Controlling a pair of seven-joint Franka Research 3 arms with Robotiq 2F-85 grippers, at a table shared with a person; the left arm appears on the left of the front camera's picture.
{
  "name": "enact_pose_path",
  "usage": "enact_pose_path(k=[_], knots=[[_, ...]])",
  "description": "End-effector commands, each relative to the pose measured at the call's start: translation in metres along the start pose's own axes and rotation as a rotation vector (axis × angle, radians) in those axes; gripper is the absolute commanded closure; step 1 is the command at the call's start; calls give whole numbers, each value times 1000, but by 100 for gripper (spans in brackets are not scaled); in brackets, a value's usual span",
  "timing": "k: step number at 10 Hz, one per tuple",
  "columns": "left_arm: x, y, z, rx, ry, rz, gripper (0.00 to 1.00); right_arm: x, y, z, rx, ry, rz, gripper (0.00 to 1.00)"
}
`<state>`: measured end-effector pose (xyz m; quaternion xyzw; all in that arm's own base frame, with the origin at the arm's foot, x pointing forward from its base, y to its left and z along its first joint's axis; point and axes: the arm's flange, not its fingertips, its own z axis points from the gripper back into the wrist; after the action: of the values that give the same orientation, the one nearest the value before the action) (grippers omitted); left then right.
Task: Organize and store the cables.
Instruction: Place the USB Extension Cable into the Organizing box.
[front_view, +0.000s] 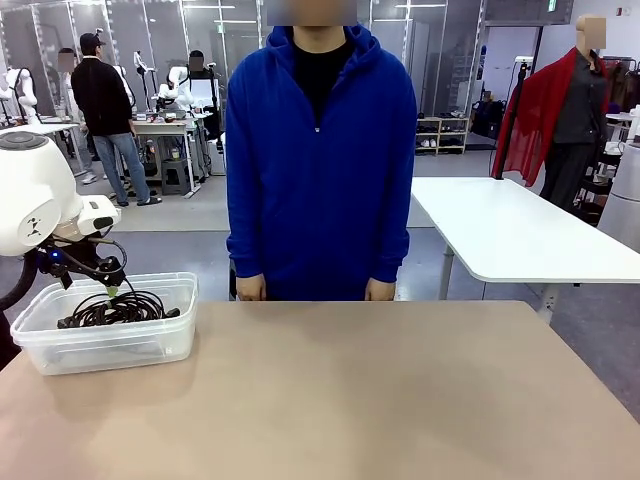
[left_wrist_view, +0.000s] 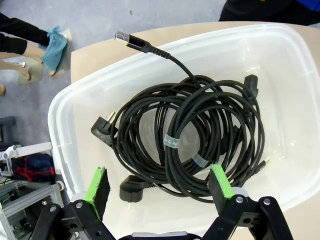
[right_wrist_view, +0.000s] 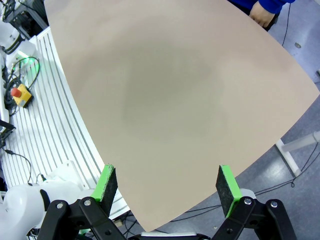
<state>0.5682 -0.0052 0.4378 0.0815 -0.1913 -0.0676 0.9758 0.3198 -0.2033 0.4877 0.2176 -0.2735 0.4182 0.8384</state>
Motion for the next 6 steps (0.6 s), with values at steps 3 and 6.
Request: enact_pose_path(k=[3, 6], knots=[[3, 1, 0, 2, 0, 4, 0, 0, 0, 1, 6, -13, 18, 0], [3, 1, 0, 2, 0, 4, 0, 0, 0, 1, 6, -13, 18, 0]])
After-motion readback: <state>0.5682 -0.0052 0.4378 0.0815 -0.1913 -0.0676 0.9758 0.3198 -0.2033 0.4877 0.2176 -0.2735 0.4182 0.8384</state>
